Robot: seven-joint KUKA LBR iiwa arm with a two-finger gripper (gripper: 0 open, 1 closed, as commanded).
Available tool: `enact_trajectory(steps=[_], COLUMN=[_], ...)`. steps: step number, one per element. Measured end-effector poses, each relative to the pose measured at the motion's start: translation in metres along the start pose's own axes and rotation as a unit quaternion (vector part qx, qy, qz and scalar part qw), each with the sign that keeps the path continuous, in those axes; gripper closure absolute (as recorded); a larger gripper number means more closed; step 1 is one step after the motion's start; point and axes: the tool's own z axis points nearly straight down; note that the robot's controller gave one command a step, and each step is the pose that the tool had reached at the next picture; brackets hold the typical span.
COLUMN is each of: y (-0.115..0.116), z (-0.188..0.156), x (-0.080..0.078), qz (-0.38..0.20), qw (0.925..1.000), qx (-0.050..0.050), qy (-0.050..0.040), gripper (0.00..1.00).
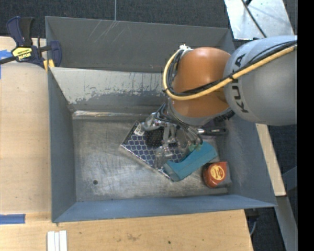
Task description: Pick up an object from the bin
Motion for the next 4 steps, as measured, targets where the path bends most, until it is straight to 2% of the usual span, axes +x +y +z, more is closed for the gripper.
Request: enact_trajectory(steps=[1,2,3,4], y=[-0.0031,-0.0038,-0.0034,-0.0040], z=[0.0710,0.0757,0.0707,0.0758], x=[-0.0217,-0.0162,-0.0225,-0.0161], qz=[-0.032,-0.032,-0.031,-0.032], qw=[0.9993,0.9994,0.9993,0.9994], qx=[-0.001,0.000,-0.001,0.000], qy=[-0.0201,-0.0098,-0.0220,-0.0097], gripper=[1.00,0.00,1.00,0.00])
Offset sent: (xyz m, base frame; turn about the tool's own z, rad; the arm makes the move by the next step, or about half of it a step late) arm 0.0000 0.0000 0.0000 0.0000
